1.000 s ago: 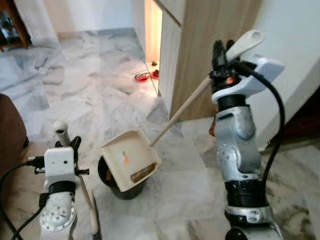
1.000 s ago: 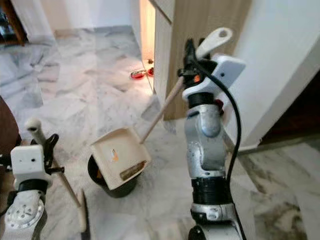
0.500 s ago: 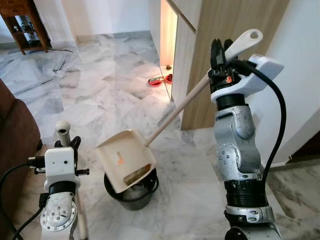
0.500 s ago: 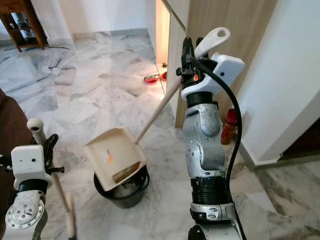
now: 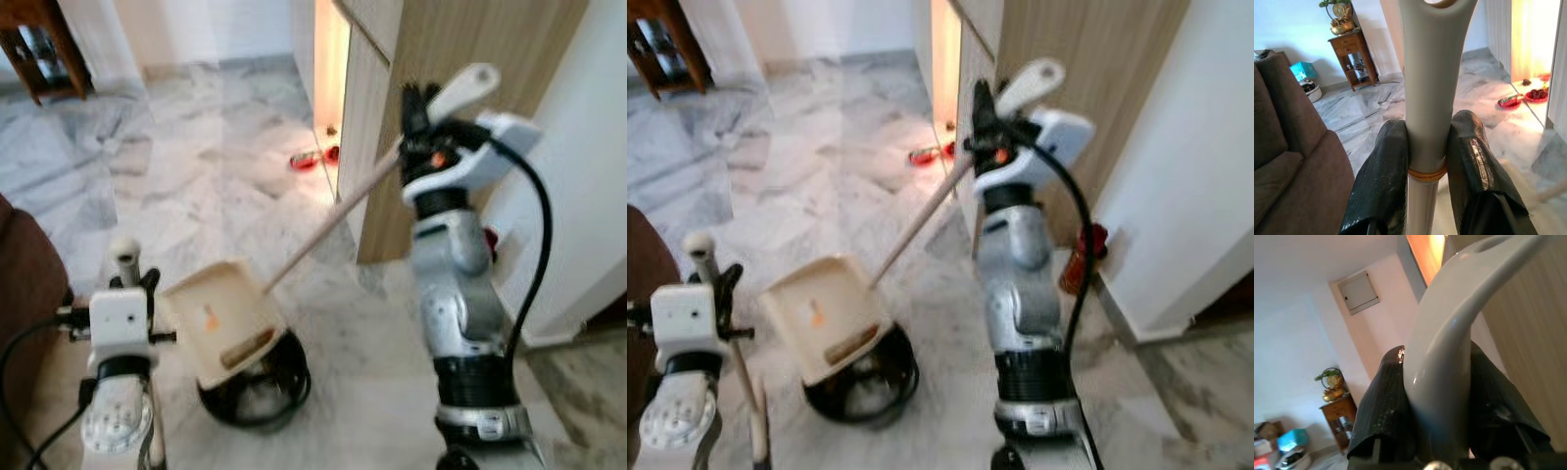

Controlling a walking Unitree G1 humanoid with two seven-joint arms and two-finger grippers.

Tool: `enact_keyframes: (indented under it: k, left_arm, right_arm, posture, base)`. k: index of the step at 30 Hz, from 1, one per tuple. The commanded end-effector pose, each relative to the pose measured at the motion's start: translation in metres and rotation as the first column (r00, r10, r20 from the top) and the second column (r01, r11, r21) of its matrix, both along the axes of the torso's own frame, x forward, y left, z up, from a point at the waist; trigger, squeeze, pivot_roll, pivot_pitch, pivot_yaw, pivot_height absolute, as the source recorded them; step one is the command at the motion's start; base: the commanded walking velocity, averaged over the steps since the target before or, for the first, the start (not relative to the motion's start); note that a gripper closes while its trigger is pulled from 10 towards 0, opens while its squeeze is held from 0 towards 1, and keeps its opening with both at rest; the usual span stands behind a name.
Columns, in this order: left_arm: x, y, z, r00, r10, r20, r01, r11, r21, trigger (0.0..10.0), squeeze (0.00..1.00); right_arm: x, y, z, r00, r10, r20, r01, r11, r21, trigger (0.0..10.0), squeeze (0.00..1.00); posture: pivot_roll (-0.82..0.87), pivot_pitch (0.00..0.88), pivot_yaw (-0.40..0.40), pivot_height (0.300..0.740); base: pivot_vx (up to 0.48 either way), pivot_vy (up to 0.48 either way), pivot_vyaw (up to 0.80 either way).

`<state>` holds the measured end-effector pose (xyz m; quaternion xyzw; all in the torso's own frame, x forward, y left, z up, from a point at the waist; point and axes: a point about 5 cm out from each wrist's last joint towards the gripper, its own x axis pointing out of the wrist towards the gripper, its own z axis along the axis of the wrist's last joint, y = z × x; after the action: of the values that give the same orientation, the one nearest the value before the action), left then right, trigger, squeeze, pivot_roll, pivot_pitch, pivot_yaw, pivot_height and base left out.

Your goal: Sweep floor

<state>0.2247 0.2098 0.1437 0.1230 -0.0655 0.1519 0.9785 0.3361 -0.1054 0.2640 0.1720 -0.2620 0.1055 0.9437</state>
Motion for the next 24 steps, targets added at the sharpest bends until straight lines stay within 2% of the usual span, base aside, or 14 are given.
enact_keyframes:
  k: [1, 8, 13, 18, 24]
  left_arm:
    - [-0.001, 0.003, 0.009, 0.999, 0.012, 0.043, -0.014, 1.000, 0.027, 10.0, 0.00]
    - [0.000, 0.002, 0.011, 0.998, 0.005, 0.061, -0.006, 1.000, 0.022, 10.0, 0.00]
    - [0.001, 0.001, 0.011, 0.998, 0.001, 0.060, -0.002, 1.000, 0.021, 10.0, 0.00]
    - [0.001, 0.001, 0.010, 0.998, -0.001, 0.059, 0.000, 1.000, 0.017, 10.0, 0.00]
    - [0.001, 0.001, 0.010, 0.998, -0.003, 0.059, 0.002, 1.000, 0.016, 10.0, 0.00]
  right_arm:
    - [-0.008, 0.010, 0.019, 0.995, 0.042, 0.086, -0.045, 0.998, 0.032, 10.0, 0.00]
    - [-0.013, 0.017, 0.018, 0.993, 0.068, 0.100, -0.069, 0.998, 0.004, 10.0, 0.00]
    - [-0.020, 0.022, 0.019, 0.987, 0.087, 0.133, -0.080, 0.995, -0.058, 10.0, 0.00]
    - [-0.033, 0.034, 0.018, 0.972, 0.145, 0.184, -0.119, 0.982, -0.144, 10.0, 0.00]
    - [-0.048, 0.046, 0.019, 0.954, 0.199, 0.225, -0.154, 0.968, -0.200, 10.0, 0.00]
  posture:
    - [0.04, 0.087, 0.010, 0.740]
    - [0.03, 0.088, 0.013, 0.740]
    - [0.03, 0.091, 0.014, 0.740]
    - [0.03, 0.092, 0.014, 0.740]
    - [0.02, 0.093, 0.016, 0.740]
  base:
    - [0.330, 0.000, 0.00]
    - [0.071, 0.000, 0.00]
    - [0.000, 0.000, 0.00]
    - [0.000, 0.000, 0.00]
    - [0.000, 0.000, 0.00]
